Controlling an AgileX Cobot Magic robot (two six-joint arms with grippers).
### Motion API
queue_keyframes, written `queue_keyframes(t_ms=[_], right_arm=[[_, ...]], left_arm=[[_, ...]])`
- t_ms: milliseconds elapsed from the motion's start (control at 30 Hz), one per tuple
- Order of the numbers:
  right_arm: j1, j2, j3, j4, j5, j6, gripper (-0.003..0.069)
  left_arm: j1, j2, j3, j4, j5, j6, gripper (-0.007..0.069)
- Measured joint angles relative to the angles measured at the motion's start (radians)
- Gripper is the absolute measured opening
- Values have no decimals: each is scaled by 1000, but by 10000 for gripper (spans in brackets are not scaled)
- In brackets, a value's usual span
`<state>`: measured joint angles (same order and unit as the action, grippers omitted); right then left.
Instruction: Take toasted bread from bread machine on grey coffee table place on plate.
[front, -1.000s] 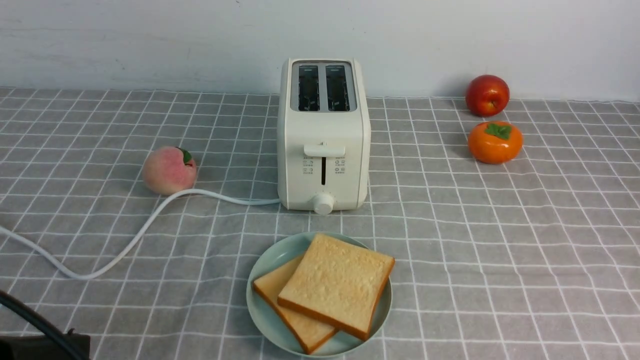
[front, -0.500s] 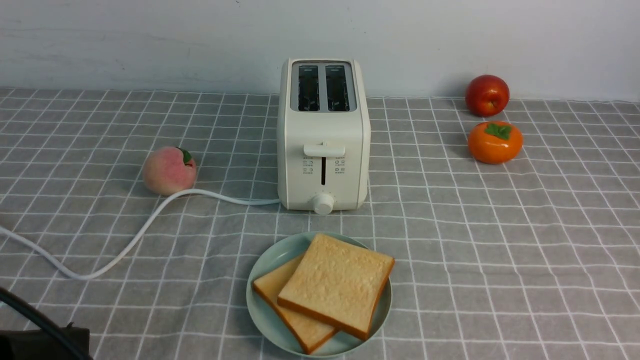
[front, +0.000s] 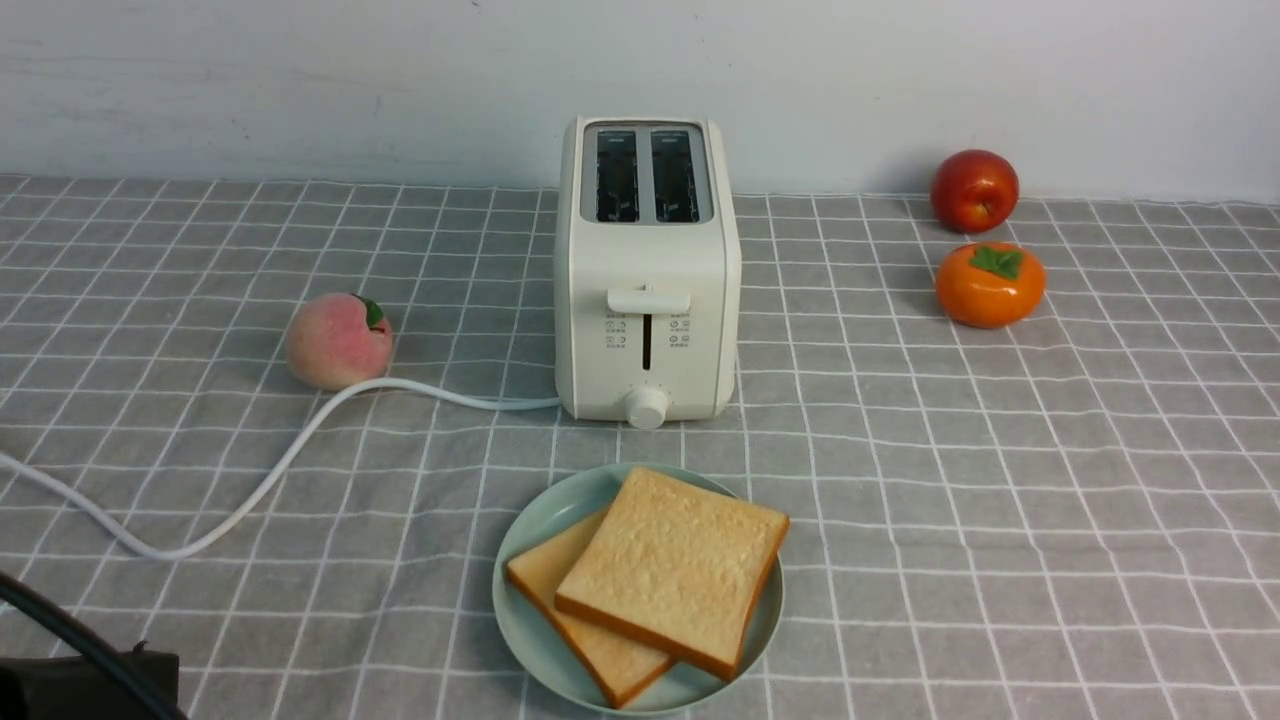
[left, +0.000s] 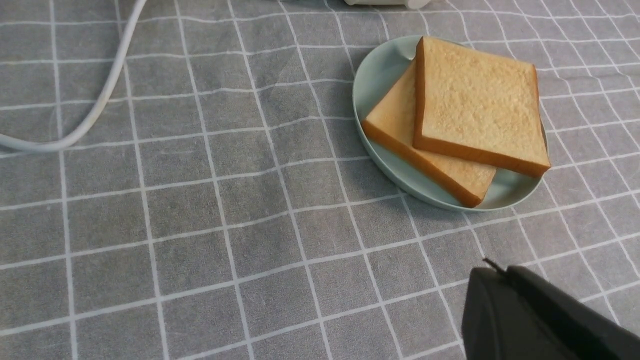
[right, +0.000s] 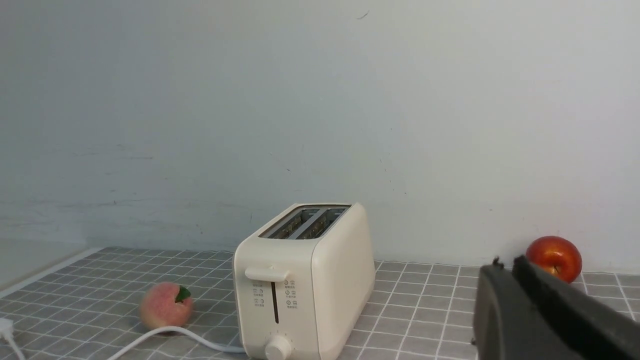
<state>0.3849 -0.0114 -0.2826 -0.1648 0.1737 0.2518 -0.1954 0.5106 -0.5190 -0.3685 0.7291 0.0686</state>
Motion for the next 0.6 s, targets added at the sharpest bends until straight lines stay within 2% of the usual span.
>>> queue_keyframes(t_ms=[367, 600], right_arm=[[0, 0, 0, 0, 0, 0, 44], [0, 0, 0, 0, -1, 1, 51]], left_arm=[[0, -8, 10, 20, -27, 8, -13], [0, -247, 282, 76, -424, 0, -4]])
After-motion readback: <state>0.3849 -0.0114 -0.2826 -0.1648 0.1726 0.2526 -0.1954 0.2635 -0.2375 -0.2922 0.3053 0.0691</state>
